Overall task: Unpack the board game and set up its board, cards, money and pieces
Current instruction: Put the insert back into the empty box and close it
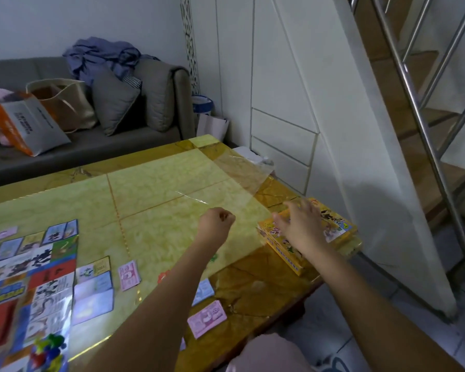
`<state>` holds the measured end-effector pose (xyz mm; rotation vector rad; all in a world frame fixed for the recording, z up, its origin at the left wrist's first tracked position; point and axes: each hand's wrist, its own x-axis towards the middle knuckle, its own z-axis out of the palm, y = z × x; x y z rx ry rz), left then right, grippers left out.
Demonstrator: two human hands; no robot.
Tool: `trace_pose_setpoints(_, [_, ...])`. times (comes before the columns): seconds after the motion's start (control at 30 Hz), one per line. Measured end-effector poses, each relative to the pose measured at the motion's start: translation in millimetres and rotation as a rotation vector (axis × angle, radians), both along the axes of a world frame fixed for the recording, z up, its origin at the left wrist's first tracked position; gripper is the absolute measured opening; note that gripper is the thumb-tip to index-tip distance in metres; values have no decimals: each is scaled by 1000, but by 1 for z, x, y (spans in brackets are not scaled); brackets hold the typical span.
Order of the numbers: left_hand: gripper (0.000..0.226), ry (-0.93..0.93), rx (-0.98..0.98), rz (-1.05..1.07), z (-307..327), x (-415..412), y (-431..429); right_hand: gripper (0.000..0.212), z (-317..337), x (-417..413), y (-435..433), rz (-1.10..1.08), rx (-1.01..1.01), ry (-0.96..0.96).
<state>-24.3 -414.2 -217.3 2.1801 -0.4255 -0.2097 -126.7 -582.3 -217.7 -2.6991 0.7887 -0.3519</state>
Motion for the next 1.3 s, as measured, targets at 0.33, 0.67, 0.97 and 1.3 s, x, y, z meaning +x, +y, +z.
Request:
trace_pose_setpoints(0.33, [26,306,-353,246,14,54,41,84,3,132,28,333,185,320])
trace_pose_setpoints(0.67, [44,589,-500,278,1,52,42,32,-15,129,32,269,8,185])
trace_pose_setpoints(0.97, [29,598,-603,313,18,37,45,6,39,119,53,361,233,-186])
trace_pose_setpoints(1.3, [59,633,-935,39,66,15,99,11,126,96,128,561,1060,-522])
